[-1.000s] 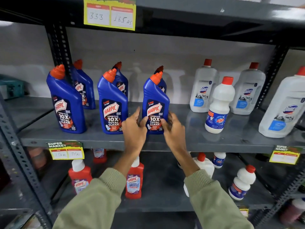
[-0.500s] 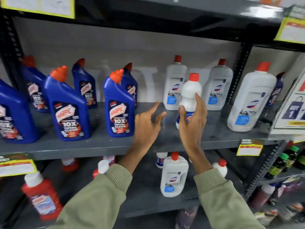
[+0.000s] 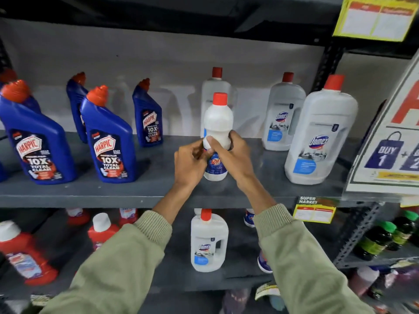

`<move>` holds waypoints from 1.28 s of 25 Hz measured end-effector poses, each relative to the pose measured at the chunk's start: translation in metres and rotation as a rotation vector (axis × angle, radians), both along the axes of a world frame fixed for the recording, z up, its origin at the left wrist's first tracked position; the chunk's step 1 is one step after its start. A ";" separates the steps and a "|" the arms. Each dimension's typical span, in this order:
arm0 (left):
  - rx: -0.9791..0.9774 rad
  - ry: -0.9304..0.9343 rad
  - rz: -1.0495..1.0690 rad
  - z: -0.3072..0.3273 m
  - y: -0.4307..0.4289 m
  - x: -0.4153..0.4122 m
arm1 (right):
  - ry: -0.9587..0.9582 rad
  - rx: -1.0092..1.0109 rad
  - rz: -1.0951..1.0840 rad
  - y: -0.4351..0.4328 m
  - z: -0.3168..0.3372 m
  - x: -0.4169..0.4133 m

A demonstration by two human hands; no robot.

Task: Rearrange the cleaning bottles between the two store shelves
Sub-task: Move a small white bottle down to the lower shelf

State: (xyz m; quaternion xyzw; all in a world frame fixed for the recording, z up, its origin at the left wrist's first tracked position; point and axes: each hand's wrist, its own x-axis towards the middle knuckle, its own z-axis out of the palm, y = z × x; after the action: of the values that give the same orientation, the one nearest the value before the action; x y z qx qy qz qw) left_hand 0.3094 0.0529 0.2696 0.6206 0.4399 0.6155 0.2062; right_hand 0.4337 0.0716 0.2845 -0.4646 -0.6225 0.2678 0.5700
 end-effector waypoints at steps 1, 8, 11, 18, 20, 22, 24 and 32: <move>-0.007 0.004 0.008 0.002 -0.006 0.000 | 0.020 0.016 -0.005 -0.007 0.001 0.000; 0.088 -0.032 -0.154 -0.015 -0.095 -0.017 | 0.078 0.136 0.044 -0.099 -0.020 0.001; 0.047 -0.062 -0.187 -0.052 -0.121 -0.019 | 0.043 0.113 0.052 -0.132 -0.051 0.004; -0.224 -0.091 -0.234 -0.180 -0.119 -0.018 | 0.002 -0.113 0.019 -0.145 -0.174 0.016; -0.331 -0.061 -0.299 -0.207 -0.111 -0.015 | -0.008 -0.185 -0.007 -0.141 -0.208 0.021; -0.443 0.006 -0.369 -0.230 -0.099 -0.015 | -0.036 -0.229 -0.040 -0.135 -0.236 0.026; -0.484 0.073 -0.313 -0.245 -0.082 -0.017 | -0.039 -0.273 -0.065 -0.128 -0.261 0.031; -0.539 -0.072 -0.021 -0.264 -0.010 -0.029 | -0.012 -0.412 -0.192 -0.098 -0.314 0.064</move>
State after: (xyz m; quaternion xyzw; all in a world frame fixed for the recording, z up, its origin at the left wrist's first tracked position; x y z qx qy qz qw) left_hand 0.2804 0.0427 0.0051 0.5257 0.5739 0.4955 0.3858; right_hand 0.4982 -0.0267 -0.0295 -0.6297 -0.5110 0.3312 0.4823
